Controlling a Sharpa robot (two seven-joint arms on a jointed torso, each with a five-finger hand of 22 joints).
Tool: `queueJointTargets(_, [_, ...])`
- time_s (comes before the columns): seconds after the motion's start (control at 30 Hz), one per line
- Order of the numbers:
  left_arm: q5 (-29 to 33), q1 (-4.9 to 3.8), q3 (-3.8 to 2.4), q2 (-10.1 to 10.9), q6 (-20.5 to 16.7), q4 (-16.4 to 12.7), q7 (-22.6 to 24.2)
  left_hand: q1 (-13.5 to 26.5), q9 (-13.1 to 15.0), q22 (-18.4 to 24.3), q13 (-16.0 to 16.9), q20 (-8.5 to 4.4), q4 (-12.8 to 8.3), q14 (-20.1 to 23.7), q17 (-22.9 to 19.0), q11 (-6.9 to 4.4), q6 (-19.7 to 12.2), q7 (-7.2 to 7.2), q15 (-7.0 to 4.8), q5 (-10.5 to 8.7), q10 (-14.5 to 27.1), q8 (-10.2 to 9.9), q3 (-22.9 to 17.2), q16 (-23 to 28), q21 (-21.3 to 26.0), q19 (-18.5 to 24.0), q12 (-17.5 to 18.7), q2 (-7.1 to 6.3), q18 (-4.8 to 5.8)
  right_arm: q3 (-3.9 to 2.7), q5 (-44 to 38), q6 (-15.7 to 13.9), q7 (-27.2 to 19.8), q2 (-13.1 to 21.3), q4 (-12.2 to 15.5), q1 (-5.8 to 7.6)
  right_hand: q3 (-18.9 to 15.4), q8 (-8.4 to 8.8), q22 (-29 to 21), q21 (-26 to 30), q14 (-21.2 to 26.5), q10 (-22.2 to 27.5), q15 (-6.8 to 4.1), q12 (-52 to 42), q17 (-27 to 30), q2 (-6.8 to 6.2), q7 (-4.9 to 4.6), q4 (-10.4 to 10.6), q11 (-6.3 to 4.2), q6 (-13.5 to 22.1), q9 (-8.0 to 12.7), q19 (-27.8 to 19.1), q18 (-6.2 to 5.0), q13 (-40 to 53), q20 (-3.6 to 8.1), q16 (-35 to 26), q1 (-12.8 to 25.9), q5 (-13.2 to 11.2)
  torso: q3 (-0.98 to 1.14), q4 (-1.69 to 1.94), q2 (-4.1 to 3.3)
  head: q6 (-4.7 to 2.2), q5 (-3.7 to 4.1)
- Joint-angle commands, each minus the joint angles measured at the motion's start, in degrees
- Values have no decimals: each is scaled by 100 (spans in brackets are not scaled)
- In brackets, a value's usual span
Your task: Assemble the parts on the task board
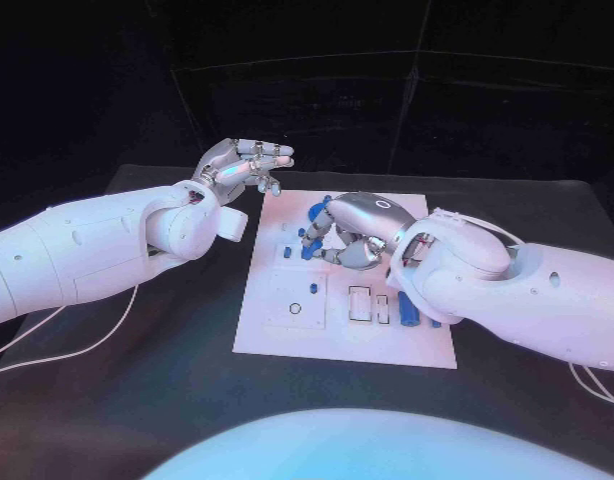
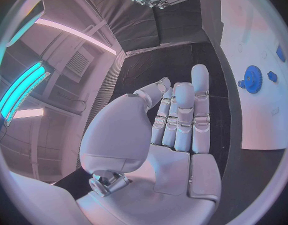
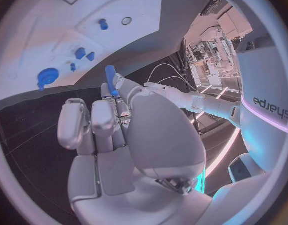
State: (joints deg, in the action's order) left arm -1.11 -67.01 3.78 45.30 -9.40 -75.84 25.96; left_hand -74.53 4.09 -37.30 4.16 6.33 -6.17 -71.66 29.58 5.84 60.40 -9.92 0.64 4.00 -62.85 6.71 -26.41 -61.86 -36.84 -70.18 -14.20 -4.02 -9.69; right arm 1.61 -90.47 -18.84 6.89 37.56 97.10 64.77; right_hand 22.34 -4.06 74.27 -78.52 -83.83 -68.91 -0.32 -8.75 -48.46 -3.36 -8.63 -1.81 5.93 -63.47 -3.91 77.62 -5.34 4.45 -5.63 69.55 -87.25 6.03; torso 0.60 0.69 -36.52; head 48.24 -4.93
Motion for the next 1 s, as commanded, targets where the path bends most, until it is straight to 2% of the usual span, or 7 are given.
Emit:
queueJointTargets(0.03, [22,-12,-6,-18,60,2,19,-45,-6,6,-4,-4,-10,37,-9,2,-18,-14,11,24,54,31,15,28,26,30,-30,-13,-76,18,120,160,-272,-147,-124,-90,47,21,-9,-28,5,-186,-12,24,19,-33,-31,-8,-157,20,7,29,113,11,-8,4,32,34,-8,8,-1,24,-46])
queueJointTargets(0.23, [22,-13,-6,-35,63,4,17,-45,-6,6,-4,-4,-10,37,-9,2,-18,-14,11,24,54,31,15,28,26,30,-30,-13,-76,62,-36,442,-299,-432,-385,-307,78,24,-19,-21,10,-175,-7,40,41,-40,-38,-22,-150,29,8,17,110,11,-12,-4,51,45,-8,0,1,79,-148])
queueJointTargets(0.3, [22,-14,-7,-47,67,7,18,-45,-6,6,-4,-4,-10,37,-9,2,-18,-14,11,24,54,31,15,28,26,30,-30,-13,-76,103,-121,544,-288,-503,-463,-357,81,25,-19,-21,11,-174,-7,41,44,-40,-38,-24,-149,30,8,16,110,11,-12,-5,54,45,-7,-4,3,92,-168])
queueJointTargets(0.47, [22,-14,-7,-70,73,19,19,-45,-6,6,-4,-4,-10,37,-9,2,-18,-14,11,24,54,31,15,28,26,30,-30,-13,-76,150,-236,784,-239,-598,-556,-404,97,24,-16,-23,10,-173,-5,46,39,-40,-40,-30,-147,31,7,17,110,11,-14,-1,62,53,-9,0,1,113,-200])
queueJointTargets(0.57, [22,-14,-7,-78,76,26,19,-45,-6,6,-4,-4,-10,37,-9,2,-18,-14,11,24,54,31,15,28,26,30,-30,-13,-76,166,-297,919,-205,-633,-587,-427,101,24,-18,-22,11,-173,-4,48,46,-41,-40,-32,-147,31,7,15,110,11,-15,-4,65,55,1,0,1,123,-212])
queueJointTargets(0.67, [22,-14,-7,-84,78,30,19,-45,-6,6,-4,-4,-10,37,-9,2,-18,-14,11,24,54,31,15,28,26,30,-30,-13,-76,176,-347,1031,-175,-660,-606,-447,103,24,-19,-21,12,-173,-4,49,50,-42,-41,-33,-146,31,7,14,109,11,-15,-6,68,56,9,-8,0,130,-232])
queueJointTargets(1.0, [22,-14,-7,-93,84,37,16,-41,-6,11,-4,-1,-6,45,-20,3,-22,-15,13,24,61,37,22,25,33,32,-45,0,-76,185,-427,1257,-112,-691,-626,-468,110,24,-17,-23,14,-173,-2,52,57,-44,-43,-34,-145,32,6,14,110,12,-17,-8,79,57,5,-6,-3,171,-249])
